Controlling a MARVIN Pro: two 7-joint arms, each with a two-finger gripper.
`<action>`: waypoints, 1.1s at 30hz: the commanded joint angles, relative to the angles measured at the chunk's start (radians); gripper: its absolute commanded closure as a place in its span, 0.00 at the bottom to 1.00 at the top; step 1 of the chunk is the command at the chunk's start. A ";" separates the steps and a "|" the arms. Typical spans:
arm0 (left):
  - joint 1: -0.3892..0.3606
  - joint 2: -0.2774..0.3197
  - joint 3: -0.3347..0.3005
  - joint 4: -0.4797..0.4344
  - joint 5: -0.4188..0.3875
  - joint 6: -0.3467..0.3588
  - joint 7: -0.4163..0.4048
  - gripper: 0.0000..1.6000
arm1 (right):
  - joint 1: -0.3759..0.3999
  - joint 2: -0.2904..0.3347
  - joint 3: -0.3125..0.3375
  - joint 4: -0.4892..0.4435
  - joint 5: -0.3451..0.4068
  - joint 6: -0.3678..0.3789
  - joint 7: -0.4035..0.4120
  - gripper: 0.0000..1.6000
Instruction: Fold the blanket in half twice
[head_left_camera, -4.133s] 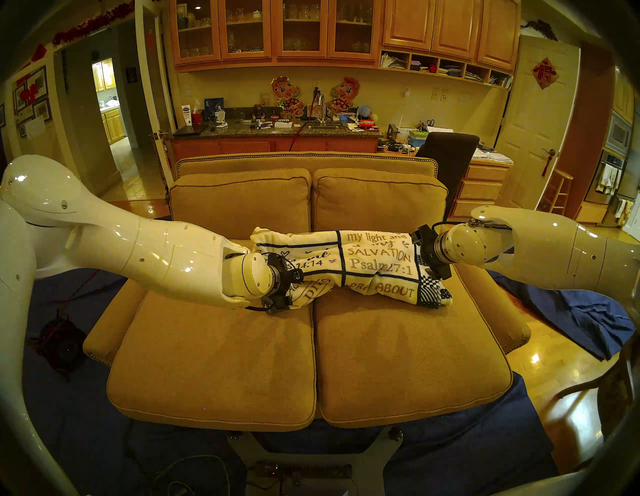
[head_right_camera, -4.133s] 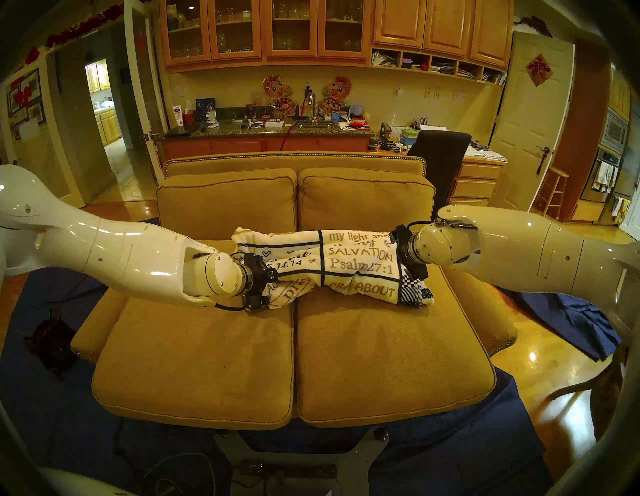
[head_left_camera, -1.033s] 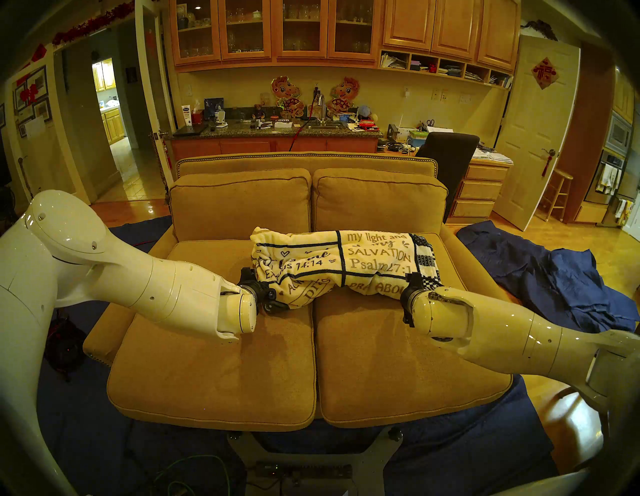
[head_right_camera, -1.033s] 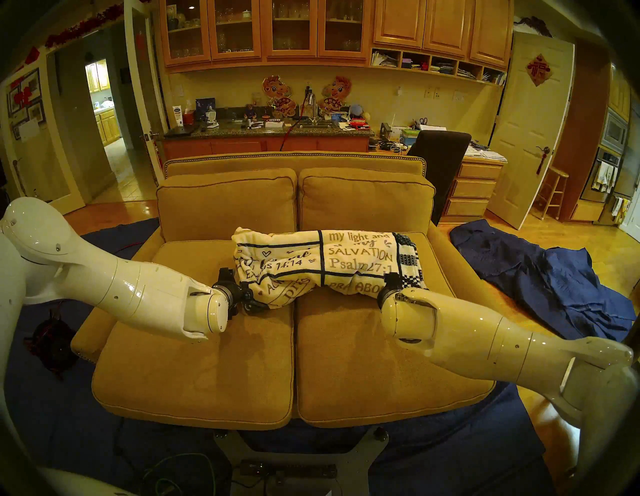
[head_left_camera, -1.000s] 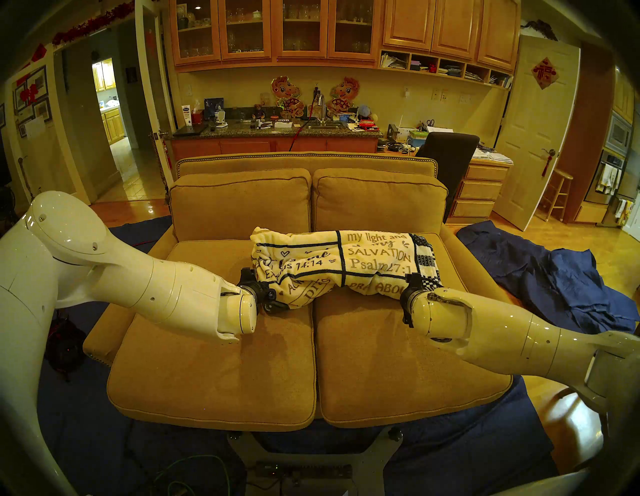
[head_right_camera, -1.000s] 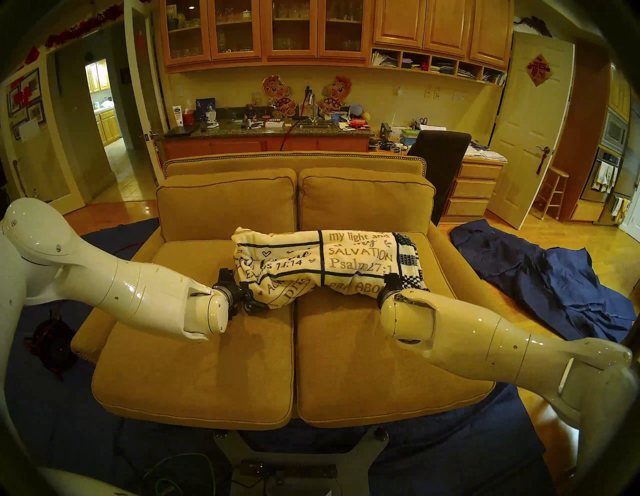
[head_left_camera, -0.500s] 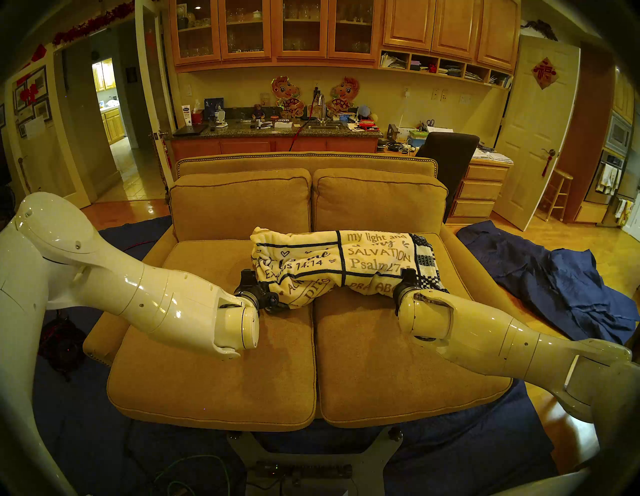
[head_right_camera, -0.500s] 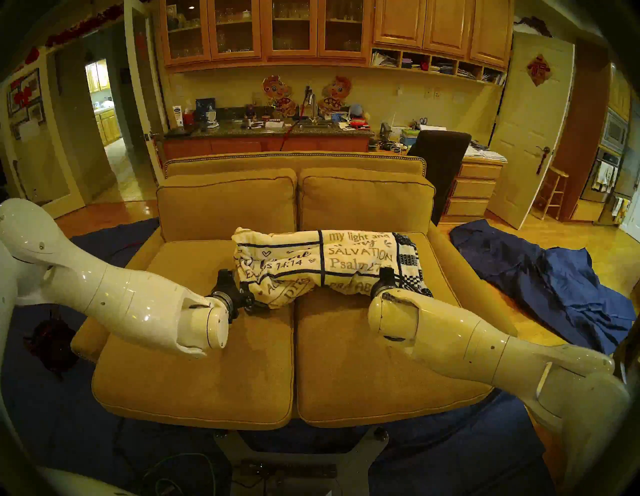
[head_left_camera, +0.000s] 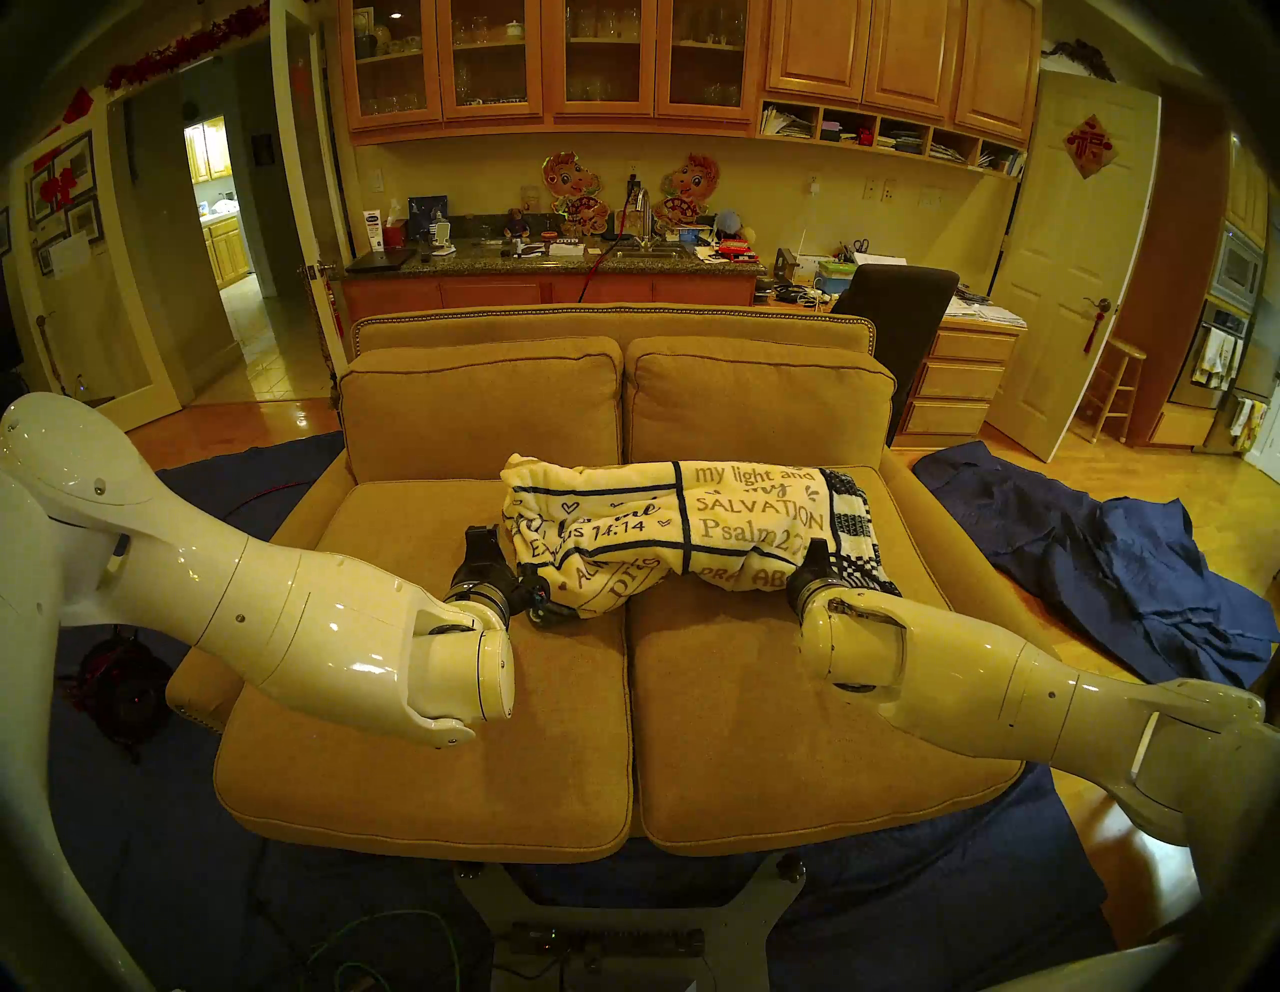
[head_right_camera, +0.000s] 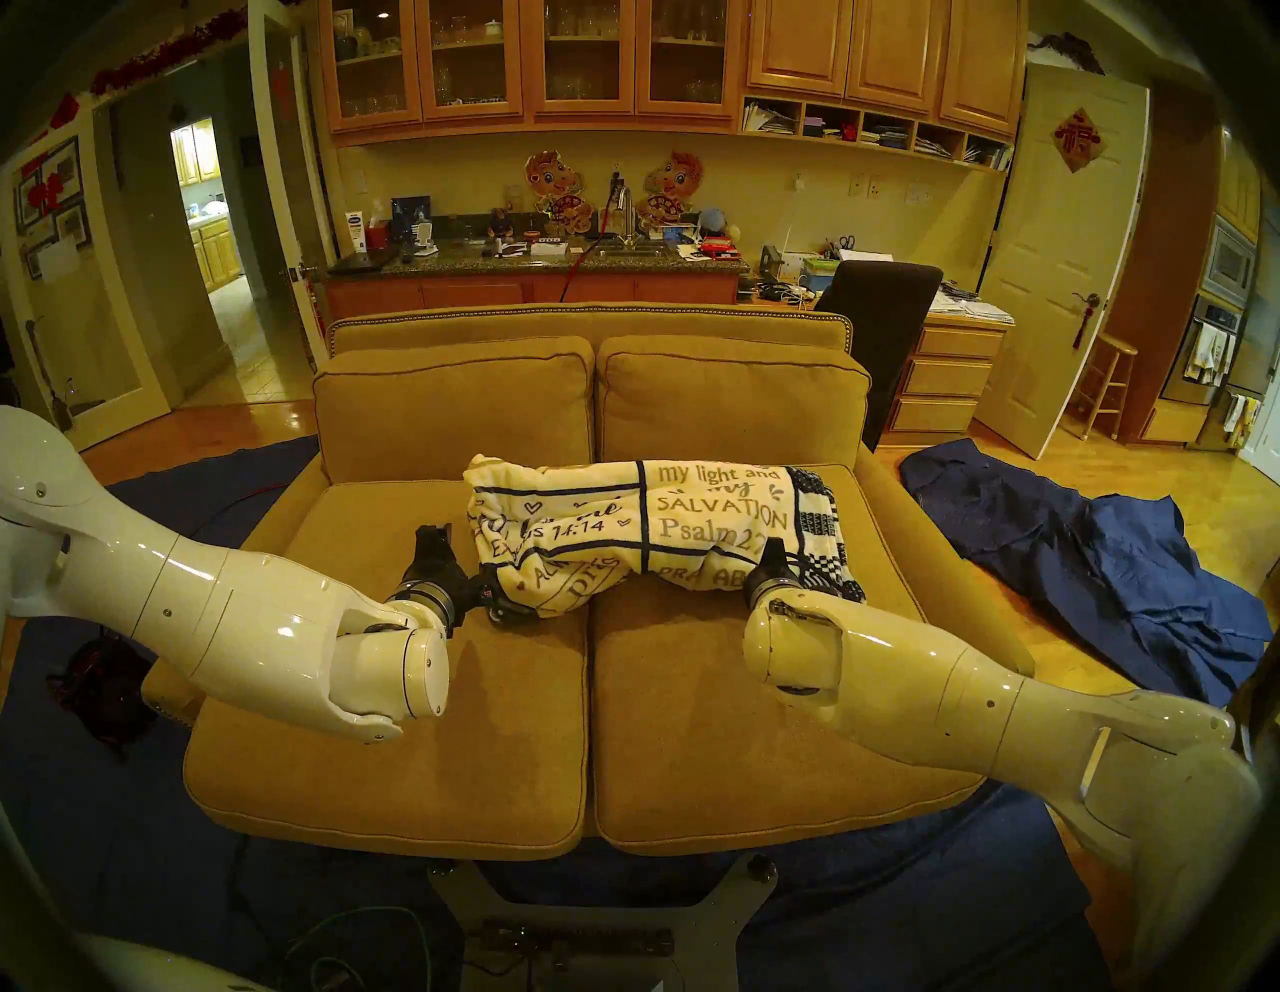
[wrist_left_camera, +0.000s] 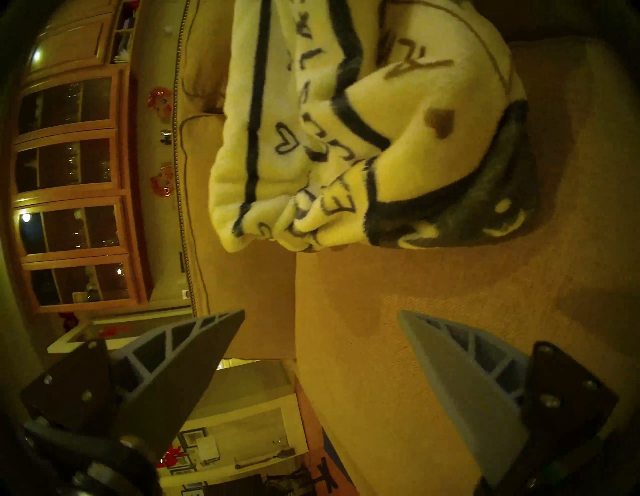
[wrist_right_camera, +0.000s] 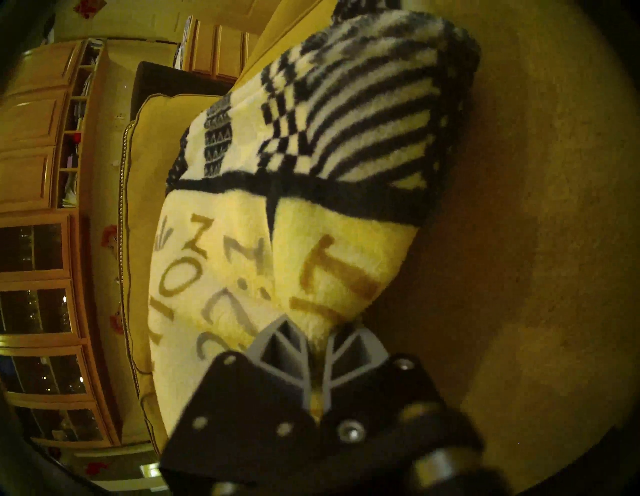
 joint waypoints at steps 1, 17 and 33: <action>-0.017 0.005 -0.016 -0.013 0.001 0.010 0.032 0.00 | -0.004 0.111 0.034 -0.004 -0.036 0.001 0.005 1.00; -0.014 -0.029 -0.032 0.003 -0.006 0.030 0.017 0.00 | -0.035 0.244 0.068 0.103 -0.052 0.076 -0.015 1.00; 0.031 -0.155 -0.107 0.148 0.016 -0.099 -0.110 0.00 | -0.069 0.359 0.094 -0.016 -0.061 0.258 -0.066 0.07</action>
